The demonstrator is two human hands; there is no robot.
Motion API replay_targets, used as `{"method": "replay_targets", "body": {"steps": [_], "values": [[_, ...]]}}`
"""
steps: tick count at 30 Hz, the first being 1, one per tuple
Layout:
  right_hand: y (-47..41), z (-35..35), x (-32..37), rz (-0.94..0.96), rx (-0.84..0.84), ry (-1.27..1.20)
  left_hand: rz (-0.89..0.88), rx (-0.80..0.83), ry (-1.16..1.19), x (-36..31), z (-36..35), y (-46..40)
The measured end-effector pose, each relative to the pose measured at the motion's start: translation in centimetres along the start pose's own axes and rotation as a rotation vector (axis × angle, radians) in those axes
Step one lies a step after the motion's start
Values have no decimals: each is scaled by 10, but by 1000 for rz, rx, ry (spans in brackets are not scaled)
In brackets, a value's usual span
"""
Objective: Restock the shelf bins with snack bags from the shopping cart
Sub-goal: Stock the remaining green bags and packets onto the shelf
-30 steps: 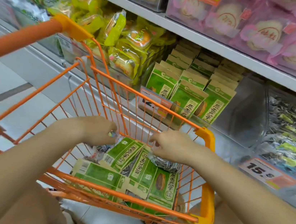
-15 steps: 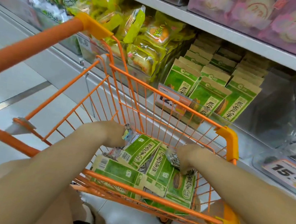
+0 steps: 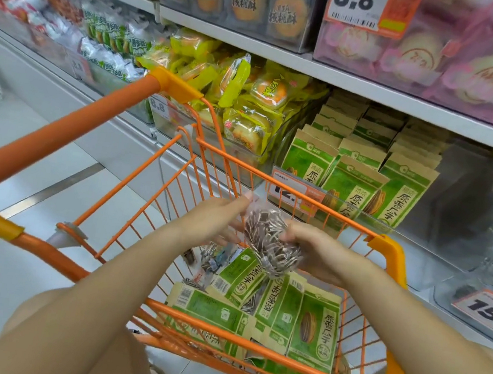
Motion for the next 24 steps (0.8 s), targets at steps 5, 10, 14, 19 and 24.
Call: {"method": "replay_targets", "body": {"steps": [5, 10, 14, 19, 24], "values": [[-7, -2, 6, 208, -199, 176, 42, 107, 242, -5, 0, 5], [-6, -15, 5, 427, -263, 736, 15, 148, 278, -8, -6, 7], [-8, -6, 8, 228, -294, 336, -43, 78, 176, -11, 7, 4], [-1, 14, 10, 41, -216, 334, -60, 85, 155, -24, 6, -10], [9, 38, 1, -120, -295, 1158, 63, -116, -535, -1, 16, -53]]}}
Point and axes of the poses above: each hand's wrist, its own y-axis away from the middle knuckle, its own z-axis out of the back of the hand, x = y × z, the point moved 5 cm from there along -y, towards the middle knuckle, and after that the axes turned 10 degrees about z, right-handed, at the moved point
